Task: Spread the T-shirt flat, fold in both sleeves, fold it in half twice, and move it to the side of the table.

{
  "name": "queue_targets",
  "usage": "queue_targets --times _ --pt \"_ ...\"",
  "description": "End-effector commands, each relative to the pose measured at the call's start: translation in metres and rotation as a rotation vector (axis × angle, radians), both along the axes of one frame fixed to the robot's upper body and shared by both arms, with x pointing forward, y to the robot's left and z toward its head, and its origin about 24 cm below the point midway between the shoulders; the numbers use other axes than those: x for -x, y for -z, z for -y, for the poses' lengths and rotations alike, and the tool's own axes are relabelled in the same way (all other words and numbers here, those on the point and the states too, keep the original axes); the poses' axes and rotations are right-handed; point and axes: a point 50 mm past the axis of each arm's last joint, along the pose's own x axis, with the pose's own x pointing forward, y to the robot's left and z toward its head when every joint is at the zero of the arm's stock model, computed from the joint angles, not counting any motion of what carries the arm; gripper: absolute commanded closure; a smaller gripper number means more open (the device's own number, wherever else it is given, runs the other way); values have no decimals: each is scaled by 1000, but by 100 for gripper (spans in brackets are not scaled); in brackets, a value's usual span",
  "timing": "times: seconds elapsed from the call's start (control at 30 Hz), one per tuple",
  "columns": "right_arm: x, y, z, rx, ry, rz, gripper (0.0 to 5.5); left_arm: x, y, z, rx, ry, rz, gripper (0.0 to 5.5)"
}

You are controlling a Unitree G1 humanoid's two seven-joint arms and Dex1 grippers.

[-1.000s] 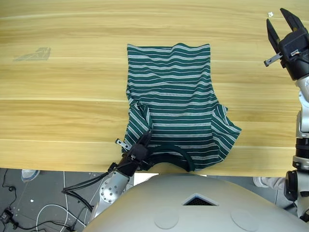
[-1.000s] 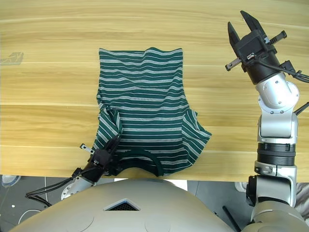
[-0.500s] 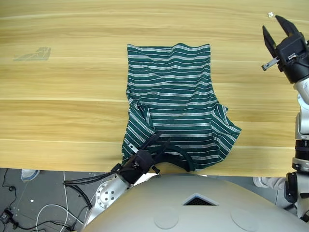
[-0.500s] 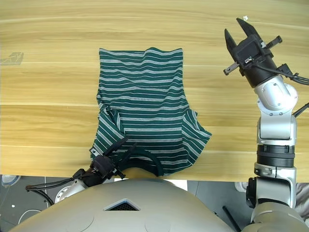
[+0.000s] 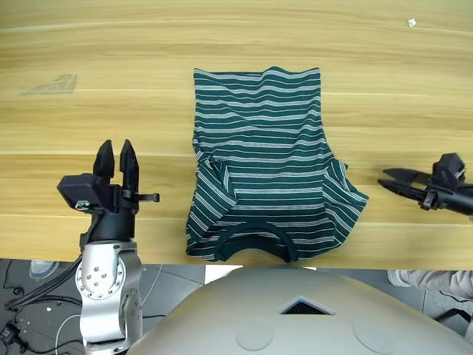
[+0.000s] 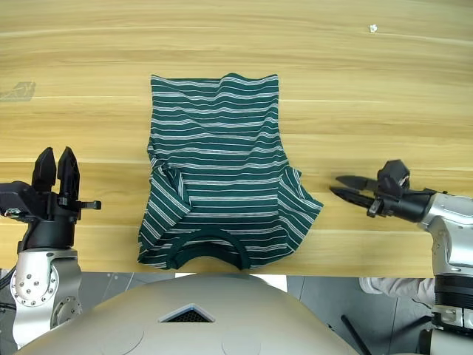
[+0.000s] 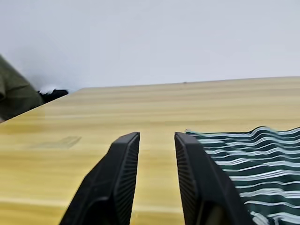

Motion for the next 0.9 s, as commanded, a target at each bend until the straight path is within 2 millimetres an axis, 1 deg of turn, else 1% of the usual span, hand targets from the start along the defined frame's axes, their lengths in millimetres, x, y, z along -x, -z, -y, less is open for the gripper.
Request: queue_targets --times 0.03,0.17,0.27,0.43,0.57,0.7,0.73,0.83,0.9 --pt "8 10 -7 63 -95 -54 410 2 14 7 0 2 -65 414" --pt "12 21 -13 67 -103 -89 410 3 20 10 14 3 -87 414" --pt "15 23 -13 68 -114 -107 410 5 24 10 15 -6 -97 414" --pt "19 27 -13 80 -128 -126 410 5 32 16 25 5 -120 414" --pt "26 28 -12 73 -148 -151 479 3 34 15 13 12 -125 408" --pt "23 28 -9 85 -141 -138 536 4 36 16 13 12 -130 408" --pt "20 26 -7 89 -131 -122 548 3 36 16 13 14 -132 408" --pt "10 15 -7 92 -133 -71 548 3 38 16 11 17 -136 408" --pt "4 2 -15 26 -153 -23 548 2 39 17 11 21 -138 408"
